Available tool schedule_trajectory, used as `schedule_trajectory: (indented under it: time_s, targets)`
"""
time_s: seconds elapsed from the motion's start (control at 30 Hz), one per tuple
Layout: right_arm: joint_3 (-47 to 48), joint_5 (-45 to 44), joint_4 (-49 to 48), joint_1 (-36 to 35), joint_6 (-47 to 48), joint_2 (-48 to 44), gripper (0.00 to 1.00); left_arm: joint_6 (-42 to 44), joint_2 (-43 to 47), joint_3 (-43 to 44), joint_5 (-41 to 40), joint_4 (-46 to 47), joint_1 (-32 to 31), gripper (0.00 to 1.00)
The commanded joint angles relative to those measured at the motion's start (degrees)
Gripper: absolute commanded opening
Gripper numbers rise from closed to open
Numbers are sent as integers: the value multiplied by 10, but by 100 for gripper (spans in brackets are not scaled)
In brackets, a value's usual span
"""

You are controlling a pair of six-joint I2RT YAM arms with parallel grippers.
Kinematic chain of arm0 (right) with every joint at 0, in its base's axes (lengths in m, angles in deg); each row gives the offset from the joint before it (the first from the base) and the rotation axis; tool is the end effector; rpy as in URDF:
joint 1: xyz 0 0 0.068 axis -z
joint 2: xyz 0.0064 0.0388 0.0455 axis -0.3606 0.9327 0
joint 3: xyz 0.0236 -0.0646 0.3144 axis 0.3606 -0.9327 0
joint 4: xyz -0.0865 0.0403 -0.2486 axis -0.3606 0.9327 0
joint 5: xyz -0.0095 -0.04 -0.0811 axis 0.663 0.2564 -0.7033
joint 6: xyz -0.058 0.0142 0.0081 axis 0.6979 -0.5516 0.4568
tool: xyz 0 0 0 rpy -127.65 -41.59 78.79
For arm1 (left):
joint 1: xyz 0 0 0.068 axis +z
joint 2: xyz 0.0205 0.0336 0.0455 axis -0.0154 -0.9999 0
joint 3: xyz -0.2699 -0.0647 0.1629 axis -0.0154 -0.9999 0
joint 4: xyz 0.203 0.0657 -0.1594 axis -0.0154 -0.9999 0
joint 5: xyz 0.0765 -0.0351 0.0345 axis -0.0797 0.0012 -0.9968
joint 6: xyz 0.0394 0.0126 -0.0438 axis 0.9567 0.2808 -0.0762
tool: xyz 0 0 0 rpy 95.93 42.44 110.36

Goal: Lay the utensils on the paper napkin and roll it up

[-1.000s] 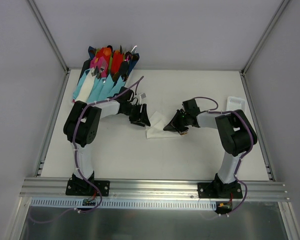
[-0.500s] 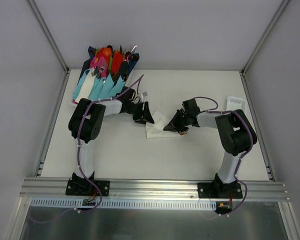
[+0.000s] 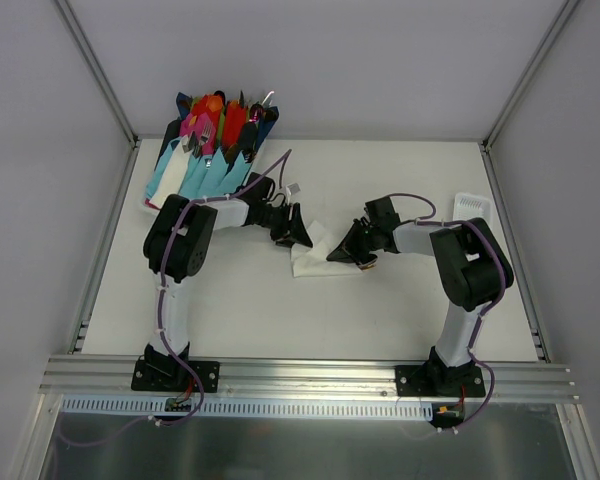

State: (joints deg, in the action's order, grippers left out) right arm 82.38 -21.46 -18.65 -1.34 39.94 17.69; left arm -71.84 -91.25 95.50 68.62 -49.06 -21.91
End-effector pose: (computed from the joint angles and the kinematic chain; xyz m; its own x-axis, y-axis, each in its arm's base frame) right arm 0.3443 0.1655 0.1589 -0.9459 0.2139 -0.2438 -0.0121 0.7279 0.6855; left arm 0.4182 -0.2135 0.1574 -0.9393 0.1005 -0.3280 0.3356 0.4678 -0.8176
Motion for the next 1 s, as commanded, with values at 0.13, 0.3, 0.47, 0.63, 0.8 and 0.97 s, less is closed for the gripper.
schedule_trajectory:
  time_s: [0.13, 0.3, 0.47, 0.63, 0.8, 0.97]
  targets:
    - [-17, -107, 79, 10, 42, 39, 0, 20, 13, 13, 15, 5, -30, 40]
    - [-17, -108, 79, 11, 43, 37, 0, 39, 25, -1, -3, 5, -41, 27]
    - [-14, -107, 81, 11, 44, 39, 0, 53, 43, -8, -8, 6, -42, 20]
    - [-15, -107, 81, 10, 46, 39, 0, 56, 57, -5, -22, 13, -41, 38]
    - [-16, -106, 81, 11, 47, 37, 0, 52, 40, 22, -23, 13, -40, 43]
    - [-16, -105, 81, 10, 48, 38, 0, 50, 22, 44, -25, 13, -39, 43]
